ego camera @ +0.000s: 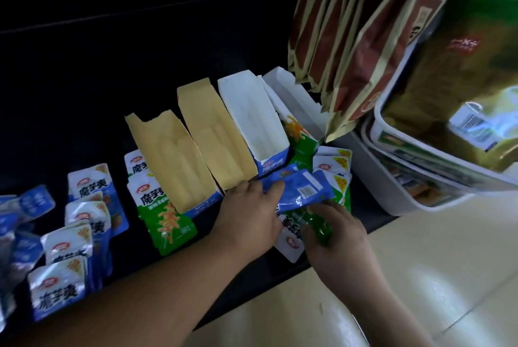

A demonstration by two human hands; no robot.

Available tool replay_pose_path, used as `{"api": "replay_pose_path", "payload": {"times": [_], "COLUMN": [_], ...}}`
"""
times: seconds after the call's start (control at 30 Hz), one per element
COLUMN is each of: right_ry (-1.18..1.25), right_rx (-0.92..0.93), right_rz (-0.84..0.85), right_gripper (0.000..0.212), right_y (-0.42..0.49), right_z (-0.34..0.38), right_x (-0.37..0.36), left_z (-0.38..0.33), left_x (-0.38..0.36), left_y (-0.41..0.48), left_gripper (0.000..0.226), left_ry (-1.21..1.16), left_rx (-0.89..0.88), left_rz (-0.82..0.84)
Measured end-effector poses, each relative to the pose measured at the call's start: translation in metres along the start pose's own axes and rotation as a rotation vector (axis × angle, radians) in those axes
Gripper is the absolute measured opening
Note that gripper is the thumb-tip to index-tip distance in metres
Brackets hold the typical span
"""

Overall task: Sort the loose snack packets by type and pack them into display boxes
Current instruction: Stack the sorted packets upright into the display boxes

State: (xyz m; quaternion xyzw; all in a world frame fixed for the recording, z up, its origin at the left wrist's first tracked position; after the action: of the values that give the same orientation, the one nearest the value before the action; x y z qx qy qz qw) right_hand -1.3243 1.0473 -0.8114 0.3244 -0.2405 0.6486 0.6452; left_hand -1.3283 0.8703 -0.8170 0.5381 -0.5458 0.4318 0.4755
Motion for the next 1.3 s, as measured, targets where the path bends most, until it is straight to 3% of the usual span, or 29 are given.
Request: {"api": "replay_pose_path", "payload": {"times": [0.13, 0.33, 0.43, 0.53, 0.6, 0.7, 0.77, 1.03, 1.2, 1.3], "right_ry": [-0.026, 0.109, 0.361, 0.565, 0.787, 1.133, 1.130, 0.975, 0.845, 0.777], "right_rx": [-0.039, 0.043, -0.016, -0.210, -0.287, -0.531, -0.594, -0.683, -0.536, -0.499], "right_rz": [0.022, -0.218, -0.127, 0.032, 0.178, 0.395, 0.440, 0.363, 0.395, 0.393], "right_gripper": [0.044, 0.059, 0.080, 0.092, 0.080, 0.046, 0.034, 0.036, 0.039, 0.036], "right_y": [-0.002, -0.005, -0.001, 0.002, -0.003, -0.024, -0.039, -0.062, -0.072, -0.076], "right_z": [0.000, 0.031, 0.056, 0.083, 0.097, 0.120, 0.127, 0.137, 0.157, 0.167], "right_x": [-0.002, 0.017, 0.015, 0.014, 0.011, -0.004, -0.016, -0.052, -0.063, -0.070], "left_z": [0.006, 0.023, 0.036, 0.047, 0.053, 0.066, 0.076, 0.117, 0.148, 0.169], "left_x": [0.012, 0.059, 0.097, 0.130, 0.143, 0.147, 0.145, 0.123, 0.122, 0.121], "left_y": [-0.005, -0.021, -0.033, -0.052, -0.071, -0.102, -0.122, -0.193, -0.226, -0.247], "left_gripper": [0.062, 0.051, 0.043, 0.039, 0.035, 0.033, 0.033, 0.028, 0.039, 0.031], "left_ry": [-0.111, -0.323, -0.571, -0.889, -0.975, -1.037, -1.082, -1.222, -1.052, -1.039], "left_rx": [-0.006, 0.043, 0.159, 0.364, 0.436, 0.538, 0.636, 0.987, 1.035, 1.019], "left_rz": [-0.053, -0.215, -0.311, -0.153, -0.019, 0.066, 0.106, 0.035, -0.136, -0.139]}}
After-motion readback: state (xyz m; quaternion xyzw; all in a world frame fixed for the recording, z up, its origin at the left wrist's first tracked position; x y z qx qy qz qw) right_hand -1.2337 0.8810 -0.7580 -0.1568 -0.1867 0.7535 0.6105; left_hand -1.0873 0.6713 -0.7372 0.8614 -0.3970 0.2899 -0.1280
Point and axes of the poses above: each hand's wrist, its own y-axis towards the middle knuckle, its own x-axis out of the back of the hand, z = x × y, the point moved 1 cm from there along y, towards the middle knuckle, and after that the axes turned 8 degrees about -z, right-handed, at the moved point
